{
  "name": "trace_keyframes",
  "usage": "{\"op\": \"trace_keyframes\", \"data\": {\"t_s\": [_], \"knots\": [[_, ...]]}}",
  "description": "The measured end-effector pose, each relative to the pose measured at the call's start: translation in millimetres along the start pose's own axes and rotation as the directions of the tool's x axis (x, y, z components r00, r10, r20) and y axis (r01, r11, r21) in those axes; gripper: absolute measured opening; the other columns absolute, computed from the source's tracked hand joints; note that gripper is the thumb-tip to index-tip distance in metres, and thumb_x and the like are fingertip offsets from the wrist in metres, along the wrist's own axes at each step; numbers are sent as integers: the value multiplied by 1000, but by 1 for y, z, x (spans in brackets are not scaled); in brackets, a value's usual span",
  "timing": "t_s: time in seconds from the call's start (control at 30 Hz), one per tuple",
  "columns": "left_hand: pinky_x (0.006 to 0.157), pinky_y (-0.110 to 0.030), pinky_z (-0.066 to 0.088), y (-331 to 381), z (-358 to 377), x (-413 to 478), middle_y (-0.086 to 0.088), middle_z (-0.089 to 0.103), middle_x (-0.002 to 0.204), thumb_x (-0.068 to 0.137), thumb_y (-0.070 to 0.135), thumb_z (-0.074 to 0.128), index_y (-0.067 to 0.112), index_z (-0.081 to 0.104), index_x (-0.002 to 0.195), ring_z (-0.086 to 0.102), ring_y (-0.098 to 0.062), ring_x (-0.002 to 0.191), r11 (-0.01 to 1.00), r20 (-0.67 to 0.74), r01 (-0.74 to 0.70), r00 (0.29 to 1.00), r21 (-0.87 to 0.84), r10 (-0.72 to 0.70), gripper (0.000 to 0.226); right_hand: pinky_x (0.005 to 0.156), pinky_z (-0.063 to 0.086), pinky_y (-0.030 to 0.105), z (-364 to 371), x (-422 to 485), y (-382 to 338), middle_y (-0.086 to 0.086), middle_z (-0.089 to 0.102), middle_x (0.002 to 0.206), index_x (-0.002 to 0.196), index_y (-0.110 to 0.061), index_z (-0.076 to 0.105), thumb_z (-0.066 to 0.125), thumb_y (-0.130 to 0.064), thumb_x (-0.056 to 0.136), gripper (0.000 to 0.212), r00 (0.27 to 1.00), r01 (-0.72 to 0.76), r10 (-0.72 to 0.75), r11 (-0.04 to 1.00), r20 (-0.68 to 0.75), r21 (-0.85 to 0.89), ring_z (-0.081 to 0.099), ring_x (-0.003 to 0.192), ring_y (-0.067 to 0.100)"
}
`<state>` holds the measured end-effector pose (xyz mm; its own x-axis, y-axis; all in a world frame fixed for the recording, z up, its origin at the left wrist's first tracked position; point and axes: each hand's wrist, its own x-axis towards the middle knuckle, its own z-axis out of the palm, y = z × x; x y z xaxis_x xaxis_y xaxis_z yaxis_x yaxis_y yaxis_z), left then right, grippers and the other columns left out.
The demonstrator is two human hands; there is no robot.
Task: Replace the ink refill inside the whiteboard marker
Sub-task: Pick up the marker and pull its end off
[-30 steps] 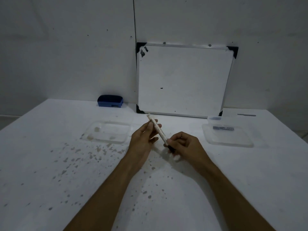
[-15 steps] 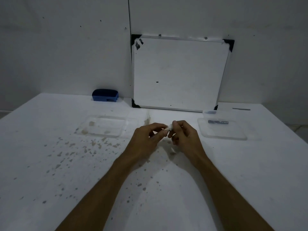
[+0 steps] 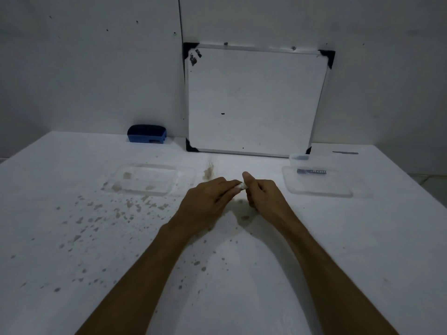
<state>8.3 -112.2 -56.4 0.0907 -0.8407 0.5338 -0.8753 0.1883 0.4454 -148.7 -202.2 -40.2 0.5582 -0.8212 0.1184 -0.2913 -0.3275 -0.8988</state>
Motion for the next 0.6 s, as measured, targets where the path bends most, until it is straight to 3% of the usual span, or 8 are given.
{"op": "trace_keyframes", "data": {"t_s": [0.13, 0.2, 0.27, 0.37, 0.47, 0.53, 0.6], "knots": [[64, -41, 54, -8, -5, 3, 6, 67, 75, 97, 60, 45, 28, 73, 123, 60, -12, 65, 983, 53, 76, 996, -165, -68, 49, 54, 31, 24, -2, 1, 1, -12, 39, 47, 58, -23, 42, 42, -49, 106, 55, 992, -17, 7, 997, 129, 70, 33, 45, 6], [64, -42, 54, -7, -6, 4, 7, 68, 74, 97, 59, 47, 28, 74, 121, 60, -12, 64, 977, 66, 84, 995, -196, -72, 48, 53, 31, 23, -2, 1, 0, -11, 39, 48, 57, -23, 41, 39, -49, 107, 56, 990, -9, 2, 999, 142, 46, 33, 46, 8], [64, -38, 55, -4, -10, 4, 13, 68, 72, 97, 61, 48, 28, 74, 122, 60, -12, 63, 970, 87, 99, 993, -221, -82, 49, 55, 31, 25, -2, -1, -2, -8, 39, 51, 58, -22, 41, 36, -49, 107, 57, 989, 18, -18, 1000, 144, 3, 32, 49, 10], [62, -21, 51, -2, -16, 5, 28, 65, 63, 95, 57, 51, 34, 77, 114, 57, -4, 58, 954, 163, 167, 978, -248, -129, 39, 58, 33, 25, 0, -5, -4, -3, 44, 58, 61, -21, 45, 32, -48, 108, 56, 990, 47, -32, 993, 137, -106, 37, 53, 11], [59, -14, 44, 0, -21, 4, 17, 62, 59, 95, 53, 51, 55, 69, 85, 51, -2, 52, 951, 229, 179, 966, -251, -122, 21, 62, 37, 25, 3, -9, -3, -2, 49, 64, 67, -19, 51, 30, -51, 107, 56, 991, 29, -7, 985, 130, -168, 43, 59, 11], [61, -17, 47, -1, -21, 3, 9, 66, 65, 97, 50, 52, 49, 72, 93, 54, -4, 55, 952, 204, 182, 970, -247, -133, 20, 61, 37, 24, 2, -6, -5, -6, 48, 60, 62, -22, 49, 30, -52, 107, 57, 994, -7, 23, 990, 110, -143, 42, 56, 9], [65, -24, 51, 0, -19, 1, 3, 70, 74, 100, 43, 55, 30, 77, 108, 59, -8, 61, 974, 141, 115, 986, -197, -88, 27, 59, 35, 24, 2, -2, -9, -8, 46, 53, 57, -23, 46, 32, -54, 106, 60, 996, -46, 54, 992, 66, -117, 40, 50, 7]]}}
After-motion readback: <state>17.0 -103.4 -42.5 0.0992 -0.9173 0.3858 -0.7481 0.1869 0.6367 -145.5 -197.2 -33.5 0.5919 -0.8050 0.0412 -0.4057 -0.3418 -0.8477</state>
